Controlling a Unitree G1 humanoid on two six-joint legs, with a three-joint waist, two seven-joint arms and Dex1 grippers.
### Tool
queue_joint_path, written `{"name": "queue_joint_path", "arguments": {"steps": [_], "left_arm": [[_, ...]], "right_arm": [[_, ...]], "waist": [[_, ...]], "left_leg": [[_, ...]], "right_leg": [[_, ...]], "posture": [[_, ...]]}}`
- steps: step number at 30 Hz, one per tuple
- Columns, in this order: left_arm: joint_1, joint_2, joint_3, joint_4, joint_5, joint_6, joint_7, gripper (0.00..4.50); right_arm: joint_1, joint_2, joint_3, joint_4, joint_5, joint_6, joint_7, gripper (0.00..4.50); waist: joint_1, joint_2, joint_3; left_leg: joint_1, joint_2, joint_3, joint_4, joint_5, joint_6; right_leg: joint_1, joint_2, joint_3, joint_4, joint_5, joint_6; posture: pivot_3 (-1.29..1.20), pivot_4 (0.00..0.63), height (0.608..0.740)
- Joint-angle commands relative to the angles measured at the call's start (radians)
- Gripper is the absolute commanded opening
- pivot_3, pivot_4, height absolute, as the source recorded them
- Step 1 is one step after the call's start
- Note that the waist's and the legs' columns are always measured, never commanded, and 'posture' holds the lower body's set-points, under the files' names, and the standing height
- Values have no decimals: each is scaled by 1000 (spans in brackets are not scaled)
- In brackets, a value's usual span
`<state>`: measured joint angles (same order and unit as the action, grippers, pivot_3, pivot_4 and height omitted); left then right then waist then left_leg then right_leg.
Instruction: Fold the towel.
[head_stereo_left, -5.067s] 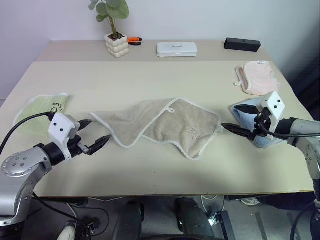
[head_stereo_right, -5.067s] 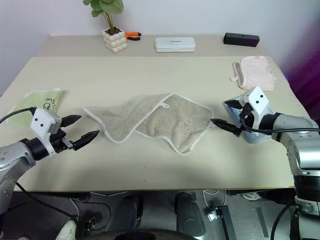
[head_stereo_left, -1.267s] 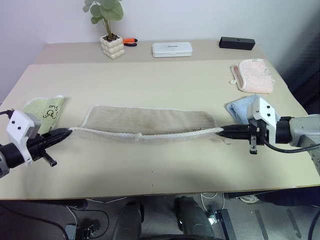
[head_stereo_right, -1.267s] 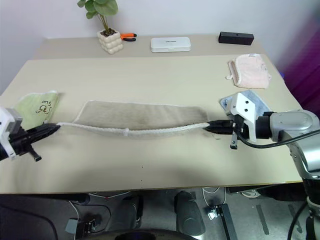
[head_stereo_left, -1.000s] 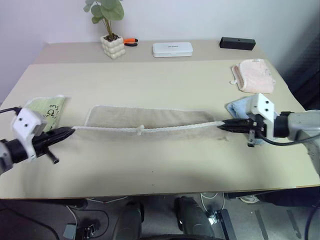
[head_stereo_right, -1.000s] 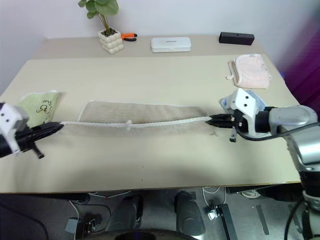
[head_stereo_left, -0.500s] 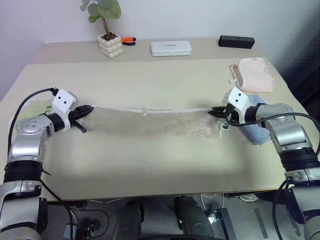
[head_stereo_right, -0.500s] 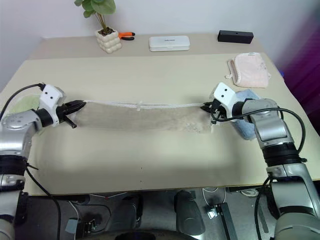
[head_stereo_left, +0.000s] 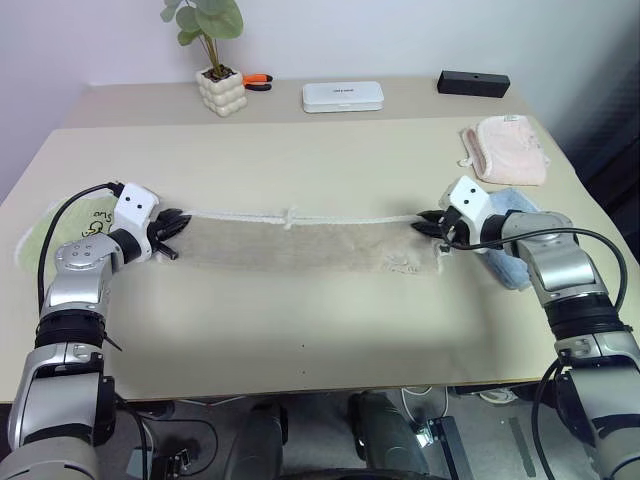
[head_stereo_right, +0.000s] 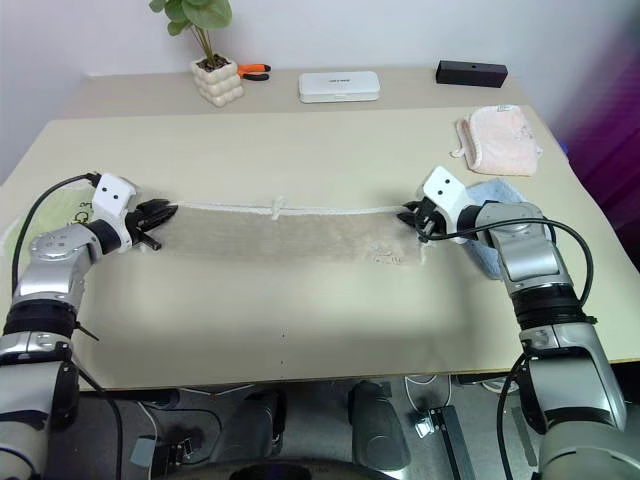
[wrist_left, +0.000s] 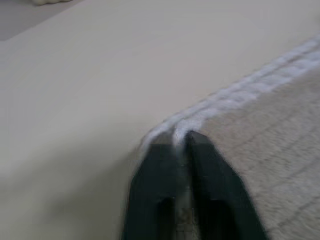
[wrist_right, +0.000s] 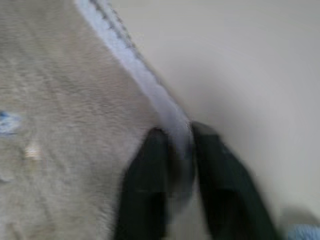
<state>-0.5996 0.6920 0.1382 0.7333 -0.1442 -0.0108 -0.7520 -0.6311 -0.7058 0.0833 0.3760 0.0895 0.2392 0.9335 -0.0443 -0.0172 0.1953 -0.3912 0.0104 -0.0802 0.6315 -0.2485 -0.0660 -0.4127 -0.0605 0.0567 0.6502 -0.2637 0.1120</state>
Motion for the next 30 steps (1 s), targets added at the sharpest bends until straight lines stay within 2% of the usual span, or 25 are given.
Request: {"name": "queue_joint_path", "arguments": {"steps": [1, 2, 4, 9, 11, 13, 16, 21, 26, 30], "left_arm": [[9, 3, 64, -54, -41, -7, 38, 2751], [23, 2, 84, -81, -58, 8, 46, 3197], [51, 1, 115, -132, -84, 32, 61, 3197], [147, -44, 215, -385, -201, 136, 130, 3197], [231, -80, 148, -610, -234, 194, 99, 3236], [282, -93, 103, -733, -238, 235, 82, 3236], [360, -114, -39, -923, -240, 276, 16, 3236], [407, -137, -229, -1092, -240, 326, -66, 3236], [405, -150, -265, -1135, -284, 368, -98, 3236], [401, -161, -243, -1137, -305, 394, -79, 3236]], "right_arm": [[43, -30, -73, -129, 11, -8, -44, 2858], [69, -44, -90, -168, 10, -4, -55, 3257], [112, -66, -120, -237, 20, 23, -65, 3257], [257, -68, -285, -515, 238, 319, -69, 3257], [367, -8, -373, -685, 407, 519, -119, 3795], [423, 20, -419, -779, 493, 630, -162, 4453], [499, 135, -485, -872, 604, 838, -326, 4453], [560, 369, -565, -953, 702, 1088, -584, 4453], [471, 632, -661, -930, 709, 1171, -825, 4453], [360, 737, -749, -848, 674, 1162, -973, 4453]], "waist": [[1, 0, 0], [1, 0, 0], [2, 0, 0], [4, 0, 0], [6, 0, 0], [10, -1, -1], [12, -1, -1], [10, -1, -1], [-1, 2, -3], [1, 2, -3]], "left_leg": [[0, 0, 0, 0, 0, 0], [0, 0, 0, 0, 0, 0], [-1, 0, 0, 0, 0, 0], [0, 0, -1, 0, 0, 0], [0, 0, -2, 1, 0, 0], [1, 0, -3, 0, 0, 0], [1, 0, -3, 2, 0, 0], [2, 0, -3, 1, 0, 0], [3, 1, -3, 0, 0, 0], [3, 3, -3, 1, 0, 0]], "right_leg": [[0, 0, 0, 0, 0, 0], [0, 0, 0, 0, 0, 0], [0, 0, 0, 0, 0, 0], [1, -1, -1, 0, 0, 0], [2, -1, -1, 0, 0, 0], [5, -1, -2, -1, 0, 0], [5, -1, -2, -1, 0, 0], [5, 1, -1, -1, 0, 0], [5, 3, -1, -1, 0, -1], [5, 4, -1, -1, 0, -2]], "posture": [[0, 150, 737], [0, 150, 737], [0, 150, 737], [0, 150, 737], [0, 150, 737], [0, 150, 737], [0, 150, 737], [0, 150, 737], [0, 150, 737], [0, 150, 737]]}}
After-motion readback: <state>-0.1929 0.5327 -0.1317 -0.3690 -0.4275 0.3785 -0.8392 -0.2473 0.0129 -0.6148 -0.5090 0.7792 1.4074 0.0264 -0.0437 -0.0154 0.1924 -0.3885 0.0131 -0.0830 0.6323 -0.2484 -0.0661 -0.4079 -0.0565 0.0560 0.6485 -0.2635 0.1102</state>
